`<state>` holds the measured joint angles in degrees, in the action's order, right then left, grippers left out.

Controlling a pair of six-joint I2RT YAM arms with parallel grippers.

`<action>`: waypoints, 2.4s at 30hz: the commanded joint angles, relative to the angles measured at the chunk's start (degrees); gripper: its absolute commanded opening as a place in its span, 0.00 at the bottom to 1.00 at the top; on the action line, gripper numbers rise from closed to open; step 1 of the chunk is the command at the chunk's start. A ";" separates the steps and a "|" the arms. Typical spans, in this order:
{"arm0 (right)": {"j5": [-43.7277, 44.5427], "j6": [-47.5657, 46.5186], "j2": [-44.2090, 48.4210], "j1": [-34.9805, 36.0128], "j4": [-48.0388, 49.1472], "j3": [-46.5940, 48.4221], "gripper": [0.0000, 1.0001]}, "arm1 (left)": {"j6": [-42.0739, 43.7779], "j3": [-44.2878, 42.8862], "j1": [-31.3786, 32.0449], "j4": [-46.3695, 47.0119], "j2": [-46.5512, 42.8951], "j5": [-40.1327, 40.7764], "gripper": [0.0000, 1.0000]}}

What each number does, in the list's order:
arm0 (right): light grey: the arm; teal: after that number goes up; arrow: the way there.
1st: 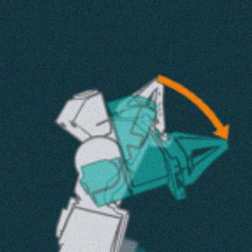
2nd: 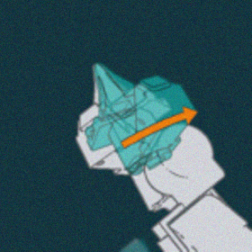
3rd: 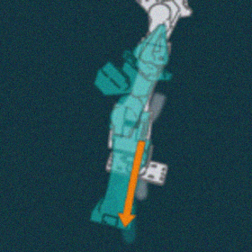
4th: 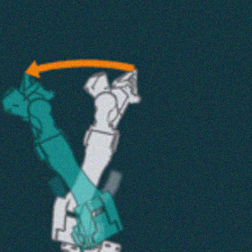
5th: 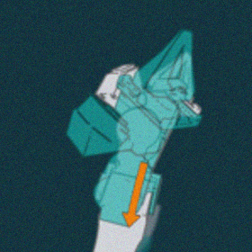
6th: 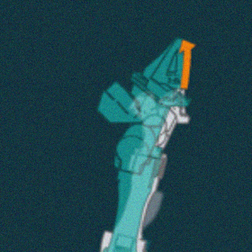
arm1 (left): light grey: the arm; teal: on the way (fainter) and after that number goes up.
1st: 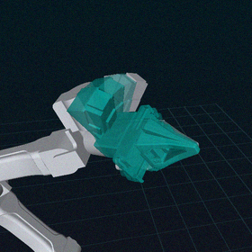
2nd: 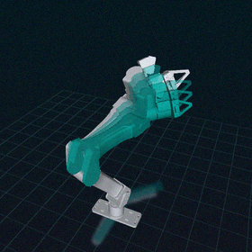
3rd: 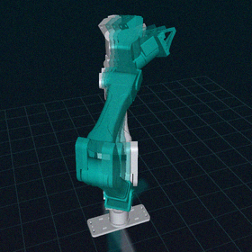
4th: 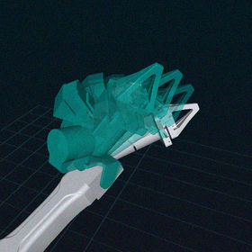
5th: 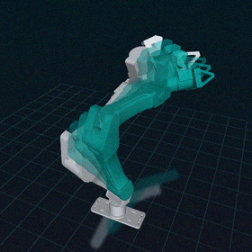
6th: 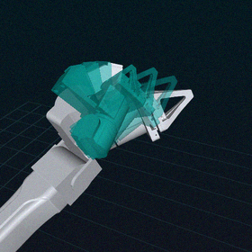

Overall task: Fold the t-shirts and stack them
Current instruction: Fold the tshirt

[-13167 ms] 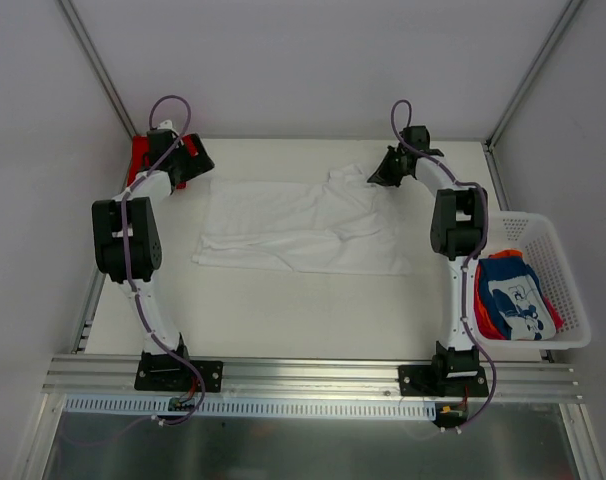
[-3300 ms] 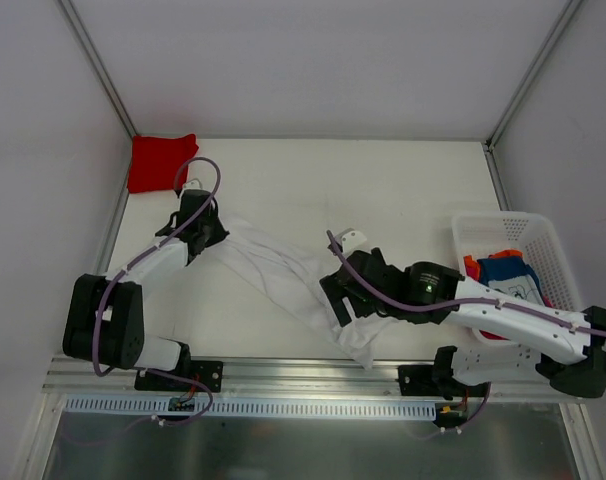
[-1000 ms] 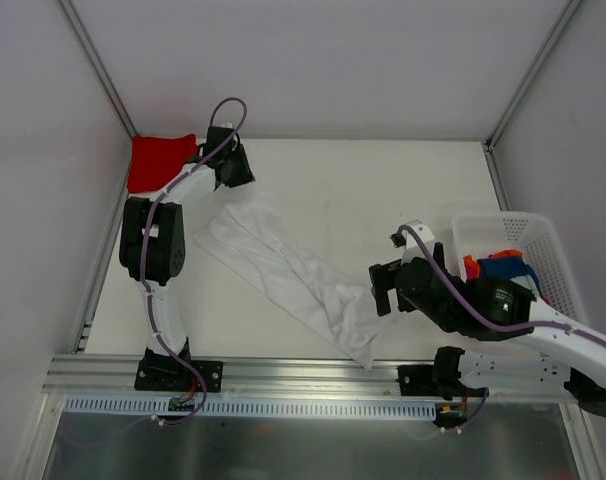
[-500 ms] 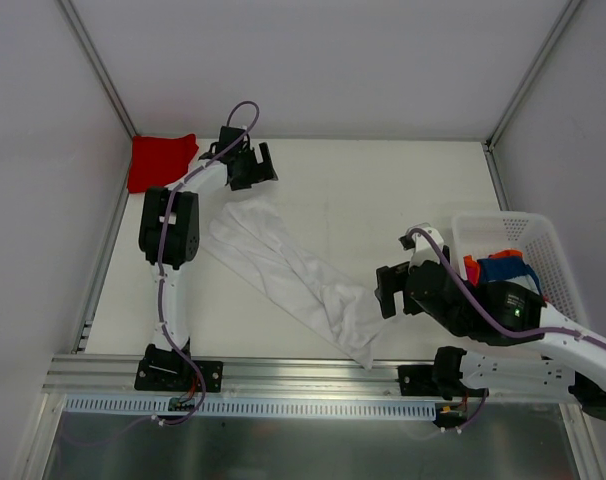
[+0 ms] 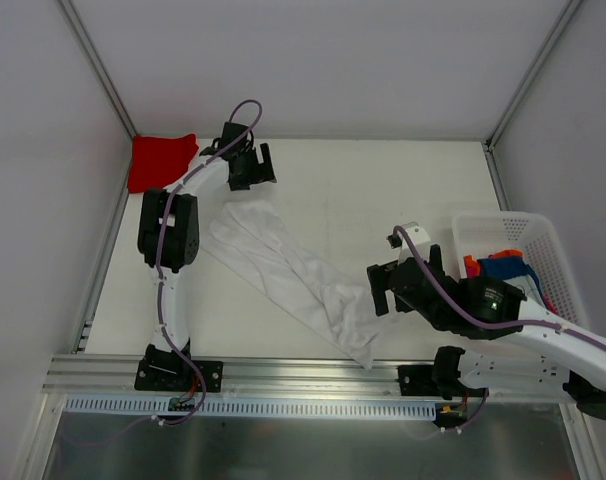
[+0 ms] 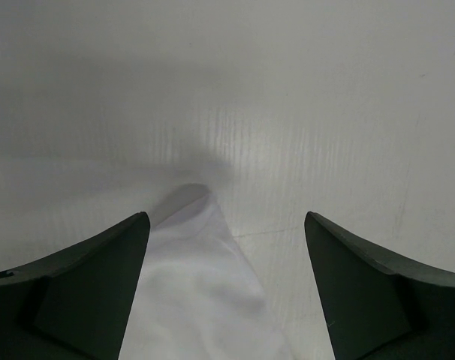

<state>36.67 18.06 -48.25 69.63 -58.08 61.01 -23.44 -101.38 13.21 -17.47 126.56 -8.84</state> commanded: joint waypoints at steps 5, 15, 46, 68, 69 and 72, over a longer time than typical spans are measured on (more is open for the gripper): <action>0.60 1.10 0.00 -0.63 2.01 -1.16 1.00 | 0.16 0.64 0.94 -10.21 -9.13 11.29 0.80; -0.28 0.57 -1.85 -0.89 3.50 -1.77 1.00 | -2.92 1.98 4.28 -10.47 -6.69 9.81 0.79; -0.45 -0.57 10.11 -1.07 1.92 -7.49 1.00 | -8.20 -3.64 6.91 -11.27 4.57 19.04 0.14; -2.56 1.97 7.47 -1.07 3.41 -8.19 0.99 | -3.10 6.02 8.76 -11.18 -19.49 21.50 0.00; -2.74 1.97 7.21 -1.07 3.76 -8.45 1.00 | -2.67 7.59 8.93 -11.18 -22.73 21.76 0.00; -3.79 2.06 6.77 -1.07 5.52 -9.07 0.99 | -1.96 11.28 8.85 -11.18 -28.80 22.99 0.00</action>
<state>34.22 19.11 -40.93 68.75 -54.94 52.51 -27.68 -93.08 21.76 -28.67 106.34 11.38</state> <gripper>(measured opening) 0.993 0.008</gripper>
